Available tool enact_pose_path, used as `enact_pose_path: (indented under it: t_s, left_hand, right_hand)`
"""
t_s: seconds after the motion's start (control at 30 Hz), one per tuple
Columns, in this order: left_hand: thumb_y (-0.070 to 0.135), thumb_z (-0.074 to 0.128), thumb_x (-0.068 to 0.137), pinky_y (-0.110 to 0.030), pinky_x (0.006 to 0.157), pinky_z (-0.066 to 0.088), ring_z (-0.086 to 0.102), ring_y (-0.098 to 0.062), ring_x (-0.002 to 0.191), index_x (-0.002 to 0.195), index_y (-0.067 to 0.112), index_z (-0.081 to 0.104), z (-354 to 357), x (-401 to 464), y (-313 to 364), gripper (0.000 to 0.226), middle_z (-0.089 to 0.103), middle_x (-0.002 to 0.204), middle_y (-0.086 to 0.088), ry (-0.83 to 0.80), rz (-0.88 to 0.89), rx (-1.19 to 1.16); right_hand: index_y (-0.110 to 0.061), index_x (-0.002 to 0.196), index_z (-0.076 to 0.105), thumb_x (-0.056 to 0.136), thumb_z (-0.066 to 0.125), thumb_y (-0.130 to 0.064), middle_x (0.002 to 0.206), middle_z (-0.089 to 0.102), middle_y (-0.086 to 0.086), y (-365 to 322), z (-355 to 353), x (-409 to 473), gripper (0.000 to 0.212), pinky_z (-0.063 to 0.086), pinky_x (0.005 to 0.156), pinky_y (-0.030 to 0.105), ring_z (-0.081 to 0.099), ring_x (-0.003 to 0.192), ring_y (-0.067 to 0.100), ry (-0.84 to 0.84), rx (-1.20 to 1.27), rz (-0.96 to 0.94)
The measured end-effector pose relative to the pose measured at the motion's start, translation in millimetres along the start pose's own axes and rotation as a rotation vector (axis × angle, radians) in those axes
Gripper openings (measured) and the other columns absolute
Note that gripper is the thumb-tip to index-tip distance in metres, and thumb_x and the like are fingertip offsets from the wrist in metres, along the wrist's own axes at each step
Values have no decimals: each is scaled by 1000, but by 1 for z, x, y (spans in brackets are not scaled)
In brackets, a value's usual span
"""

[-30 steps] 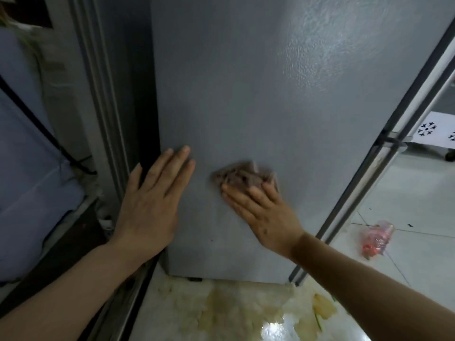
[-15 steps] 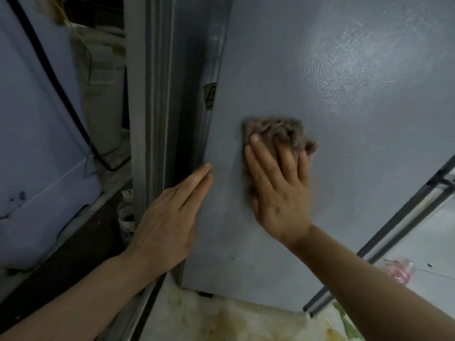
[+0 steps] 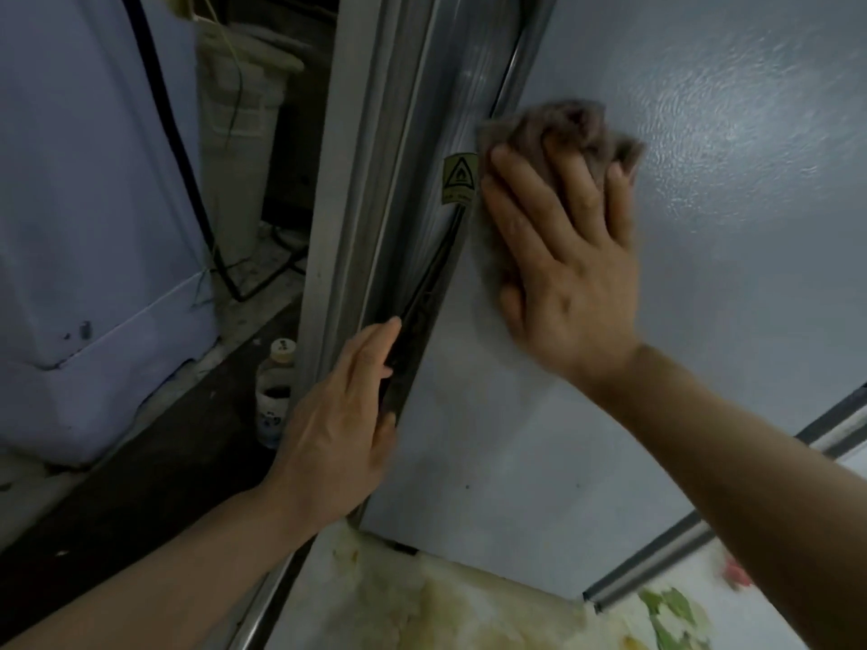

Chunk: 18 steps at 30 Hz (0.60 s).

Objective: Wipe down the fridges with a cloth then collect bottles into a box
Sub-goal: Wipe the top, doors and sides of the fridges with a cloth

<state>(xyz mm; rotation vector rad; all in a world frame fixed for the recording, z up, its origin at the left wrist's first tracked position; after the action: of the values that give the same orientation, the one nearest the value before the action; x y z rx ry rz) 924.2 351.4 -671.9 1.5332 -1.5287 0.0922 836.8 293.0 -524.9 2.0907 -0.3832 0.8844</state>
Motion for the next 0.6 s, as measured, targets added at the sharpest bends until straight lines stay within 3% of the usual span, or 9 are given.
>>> enact_pose_path:
  t_s: [0.13, 0.23, 0.3, 0.47, 0.53, 0.6]
  left_hand:
    - [-2, 68, 74, -25, 70, 53, 52, -6, 102, 145, 18, 19, -5, -8, -20, 89, 35, 141, -6, 42, -74, 11]
    - [-2, 69, 72, -22, 71, 50, 52, -6, 101, 144, 23, 19, -8, -16, -29, 91, 32, 139, -2, 40, -86, 32]
    - [-1, 69, 72, -25, 69, 53, 57, -12, 99, 143, 22, 20, -11, -20, -32, 90, 31, 140, -2, 15, -84, 58]
    - [-2, 68, 72, -32, 66, 56, 60, -20, 95, 144, 11, 26, -12, -24, -30, 83, 34, 141, -9, -49, -50, 109]
    - [-1, 67, 72, -34, 71, 56, 59, -22, 98, 143, 10, 30, -7, -23, -24, 81, 33, 143, -10, -72, -37, 121]
    - [-1, 68, 71, -39, 87, 52, 53, -26, 113, 141, 8, 33, 1, -21, -19, 79, 32, 146, -12, -80, -34, 157]
  right_hand:
    - [-12, 132, 55, 90, 40, -29, 139, 52, 6, -49, 31, -27, 48, 10, 114, 52, 31, 136, 32, -61, -18, -164]
    - [-13, 117, 67, 86, 45, -25, 126, 62, 6, -89, 59, -61, 39, 7, 114, 50, 45, 130, 30, -188, -27, -276]
    - [-17, 111, 70, 83, 46, -25, 122, 65, 2, -115, 80, -89, 37, 7, 114, 49, 45, 128, 28, -322, -86, -373]
    - [-26, 130, 57, 75, 57, -37, 137, 54, -9, -149, 110, -151, 56, 11, 114, 44, 46, 130, 13, -686, -204, -544]
    - [-25, 137, 48, 80, 46, -32, 143, 47, -10, -140, 103, -153, 58, 4, 114, 47, 42, 134, 12, -649, -204, -562]
    - [-23, 139, 43, 80, 40, -25, 146, 42, -8, -114, 83, -141, 59, 2, 114, 45, 40, 135, 14, -514, -176, -489]
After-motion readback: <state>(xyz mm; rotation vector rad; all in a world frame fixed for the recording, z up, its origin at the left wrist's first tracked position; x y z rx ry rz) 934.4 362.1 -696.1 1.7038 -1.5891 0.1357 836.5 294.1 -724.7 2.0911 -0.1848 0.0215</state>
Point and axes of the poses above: each hand's wrist, its own x-axis towards the middle knuckle, its own z-axis out of the palm, y = z × x, the point moved 10 cm from there along x, towards the middle knuckle
